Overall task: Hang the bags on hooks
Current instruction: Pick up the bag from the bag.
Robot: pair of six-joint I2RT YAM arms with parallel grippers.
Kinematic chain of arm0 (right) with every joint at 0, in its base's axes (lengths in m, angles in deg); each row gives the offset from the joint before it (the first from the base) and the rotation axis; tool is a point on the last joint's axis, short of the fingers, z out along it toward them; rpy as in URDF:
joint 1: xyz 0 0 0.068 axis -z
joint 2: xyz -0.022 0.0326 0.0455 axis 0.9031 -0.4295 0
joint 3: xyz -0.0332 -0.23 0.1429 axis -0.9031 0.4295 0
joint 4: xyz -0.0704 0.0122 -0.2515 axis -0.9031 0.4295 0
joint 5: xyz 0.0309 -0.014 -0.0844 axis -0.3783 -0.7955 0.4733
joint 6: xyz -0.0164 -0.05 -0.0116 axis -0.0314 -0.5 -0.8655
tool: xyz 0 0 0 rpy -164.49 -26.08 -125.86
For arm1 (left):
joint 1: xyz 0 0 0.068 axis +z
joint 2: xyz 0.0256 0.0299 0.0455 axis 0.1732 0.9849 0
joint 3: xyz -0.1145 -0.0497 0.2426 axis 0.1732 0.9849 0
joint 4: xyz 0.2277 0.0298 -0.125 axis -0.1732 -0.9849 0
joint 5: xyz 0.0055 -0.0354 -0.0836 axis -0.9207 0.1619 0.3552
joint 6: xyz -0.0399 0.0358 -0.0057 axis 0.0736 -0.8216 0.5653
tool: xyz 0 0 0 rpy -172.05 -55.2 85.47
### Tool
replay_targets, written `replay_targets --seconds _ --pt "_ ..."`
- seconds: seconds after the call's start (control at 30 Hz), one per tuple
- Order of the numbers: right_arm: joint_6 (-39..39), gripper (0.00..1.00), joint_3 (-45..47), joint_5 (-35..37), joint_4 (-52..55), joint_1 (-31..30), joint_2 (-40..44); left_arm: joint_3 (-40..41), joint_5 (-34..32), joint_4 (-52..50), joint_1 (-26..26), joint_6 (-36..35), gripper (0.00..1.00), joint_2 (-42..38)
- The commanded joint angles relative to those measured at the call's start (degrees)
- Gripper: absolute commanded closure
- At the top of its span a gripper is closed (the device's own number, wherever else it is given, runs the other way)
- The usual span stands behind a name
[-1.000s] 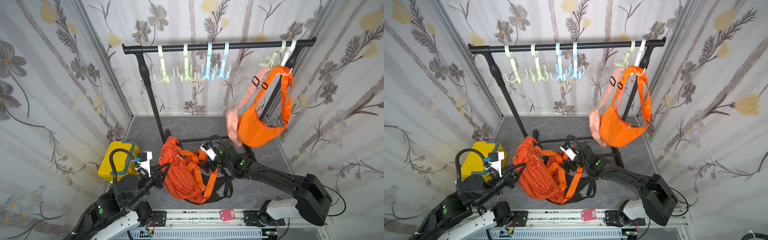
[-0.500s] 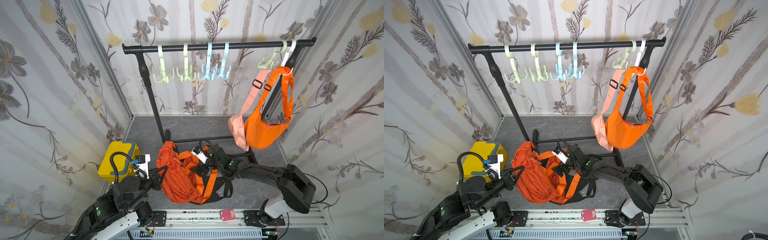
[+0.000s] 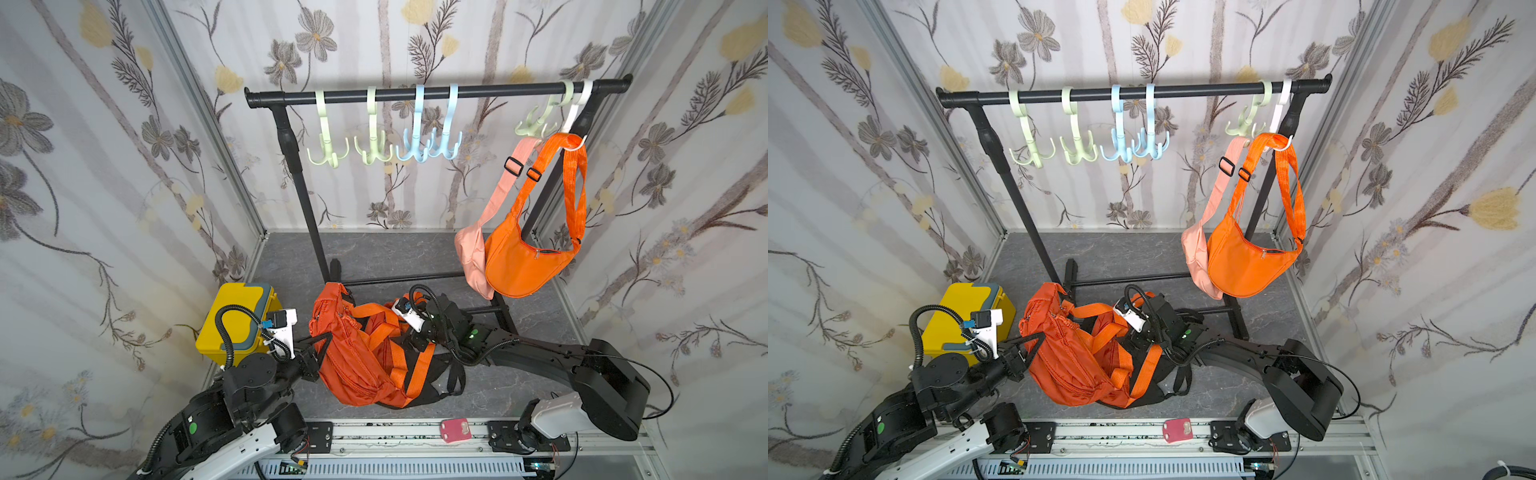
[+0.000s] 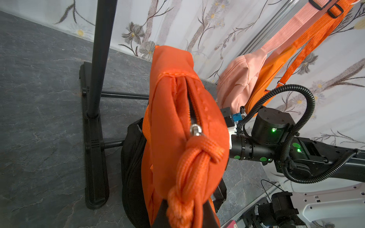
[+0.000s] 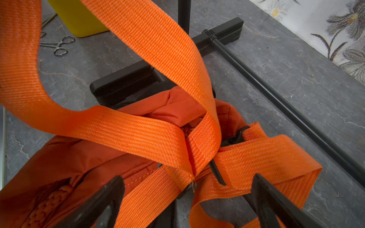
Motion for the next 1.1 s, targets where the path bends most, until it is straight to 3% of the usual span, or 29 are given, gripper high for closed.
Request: replay_targets --seconds 0.0,0.17,0.63,0.77,0.83,1.07 --pt "-3.3 0.00 2.6 2.5 -3.1 0.0 -0.5 -0.5 -1.7 0.7 0.1 -0.3 1.00 -0.4" --pt "-7.2 0.01 7.5 0.8 -11.0 -0.2 -0.4 -0.4 -1.8 0.5 0.1 -0.2 1.00 -0.9" --pt "-7.6 0.00 0.8 3.0 -18.5 -0.3 -10.1 -0.5 -1.7 0.8 0.1 -0.1 1.00 -0.7" --pt "-8.6 0.05 -1.8 2.9 -19.7 -0.3 -11.2 -0.5 -1.6 0.8 0.1 0.2 1.00 -0.8" --pt "-8.9 0.15 -2.7 2.6 -20.0 -0.3 -12.0 -0.5 -1.5 0.9 0.1 0.2 1.00 -0.9" --pt "-8.8 0.62 -3.0 1.0 -21.6 0.2 -11.9 -0.8 -1.7 0.2 0.0 0.3 1.00 -1.4"
